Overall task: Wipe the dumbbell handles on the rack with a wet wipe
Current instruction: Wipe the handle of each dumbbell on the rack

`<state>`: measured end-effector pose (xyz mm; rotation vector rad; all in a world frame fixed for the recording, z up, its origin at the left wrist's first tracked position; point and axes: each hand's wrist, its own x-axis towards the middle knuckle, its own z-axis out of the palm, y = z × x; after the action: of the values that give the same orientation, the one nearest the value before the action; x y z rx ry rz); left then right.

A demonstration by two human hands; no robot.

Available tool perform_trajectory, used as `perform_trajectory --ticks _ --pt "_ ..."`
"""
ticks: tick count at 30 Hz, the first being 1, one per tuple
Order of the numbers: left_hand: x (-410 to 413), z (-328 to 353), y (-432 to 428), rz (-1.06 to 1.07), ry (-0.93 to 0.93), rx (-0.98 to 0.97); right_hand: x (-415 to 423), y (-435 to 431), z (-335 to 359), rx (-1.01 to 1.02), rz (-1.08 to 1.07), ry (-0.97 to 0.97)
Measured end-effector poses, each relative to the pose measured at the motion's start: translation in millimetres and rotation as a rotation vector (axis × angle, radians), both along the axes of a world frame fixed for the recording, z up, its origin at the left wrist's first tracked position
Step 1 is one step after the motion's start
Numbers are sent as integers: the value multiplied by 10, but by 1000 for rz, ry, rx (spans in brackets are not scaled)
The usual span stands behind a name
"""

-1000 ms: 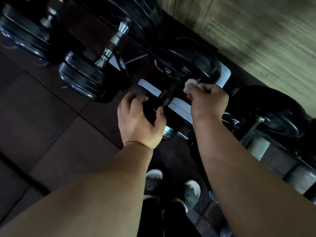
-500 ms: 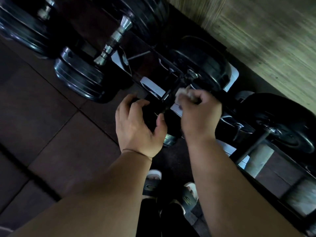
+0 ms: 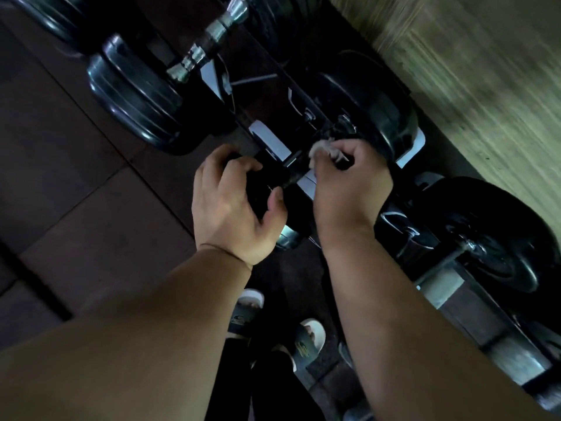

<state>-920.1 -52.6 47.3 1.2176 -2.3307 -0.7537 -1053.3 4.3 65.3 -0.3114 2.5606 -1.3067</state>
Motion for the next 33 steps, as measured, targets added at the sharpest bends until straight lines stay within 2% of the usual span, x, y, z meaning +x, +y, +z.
perform_trajectory --ticks 2,5,12,18,22,27,31,33 --pt "1 2 -6 -7 9 -9 79 25 -64 -18 19 44" --pt "-2 0 -9 -13 26 -11 146 124 -121 -20 183 121" --pt "8 -18 -10 -22 40 -14 -163 92 -195 -63 441 410" --pt "16 -42 -28 -30 39 -12 -87 107 -190 57 809 401" --pt "11 -67 -34 -19 57 -12 -317 39 -125 52 664 454" --pt "13 -81 -32 -28 63 -29 -252 145 -148 61 862 463" --pt "7 -71 -42 -24 55 -32 -376 69 -171 -39 726 448" --pt "7 -64 -51 -26 50 -26 -311 68 -210 -46 763 433"
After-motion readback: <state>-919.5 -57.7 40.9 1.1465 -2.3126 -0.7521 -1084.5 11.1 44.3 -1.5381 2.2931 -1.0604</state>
